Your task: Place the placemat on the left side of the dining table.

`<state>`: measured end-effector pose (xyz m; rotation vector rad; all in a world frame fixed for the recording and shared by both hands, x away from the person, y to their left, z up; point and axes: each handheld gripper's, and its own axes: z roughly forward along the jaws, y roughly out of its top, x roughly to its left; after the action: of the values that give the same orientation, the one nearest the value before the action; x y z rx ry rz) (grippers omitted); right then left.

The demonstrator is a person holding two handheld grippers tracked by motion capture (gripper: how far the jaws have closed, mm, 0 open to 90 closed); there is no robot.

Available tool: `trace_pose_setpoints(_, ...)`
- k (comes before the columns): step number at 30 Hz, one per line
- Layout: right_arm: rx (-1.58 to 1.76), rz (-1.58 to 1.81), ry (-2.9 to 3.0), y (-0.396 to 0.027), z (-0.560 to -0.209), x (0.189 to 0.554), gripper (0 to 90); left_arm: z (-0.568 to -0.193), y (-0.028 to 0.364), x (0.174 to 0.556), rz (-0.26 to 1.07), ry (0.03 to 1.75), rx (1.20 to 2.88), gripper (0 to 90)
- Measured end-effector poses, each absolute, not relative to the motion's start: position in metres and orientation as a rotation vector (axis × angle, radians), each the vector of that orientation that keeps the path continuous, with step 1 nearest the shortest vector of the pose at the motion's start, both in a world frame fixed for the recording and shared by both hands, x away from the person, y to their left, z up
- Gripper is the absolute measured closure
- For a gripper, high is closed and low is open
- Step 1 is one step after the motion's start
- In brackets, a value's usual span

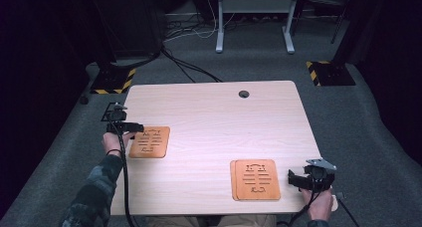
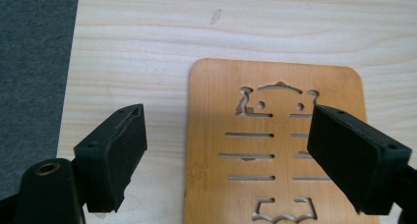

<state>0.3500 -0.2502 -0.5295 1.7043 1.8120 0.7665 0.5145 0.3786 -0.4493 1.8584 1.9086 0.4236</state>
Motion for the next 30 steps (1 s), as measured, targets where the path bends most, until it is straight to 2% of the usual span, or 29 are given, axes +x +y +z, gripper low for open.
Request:
trace_pose_setpoints(3,1.705,0.767,1.813,-0.25,-0.53,0.35,0.0,-0.449,0.377,0.509,0.449,1.875,1.896,11.7)
trace_pose_setpoints(13,1.703,0.768,1.814,-0.25,-0.53,0.35,0.0,-0.458,0.38,0.486,0.463,1.795,1.856,3.5)
trace_pose_setpoints(22,1.704,0.768,1.813,-0.25,-0.53,0.35,0.0,-0.458,0.382,0.456,0.527,1.727,1.815,2.7)
trace_pose_setpoints(30,1.706,0.768,1.81,-0.25,-0.53,0.35,0.0,-0.47,0.382,0.414,0.567,1.642,1.791,2.7)
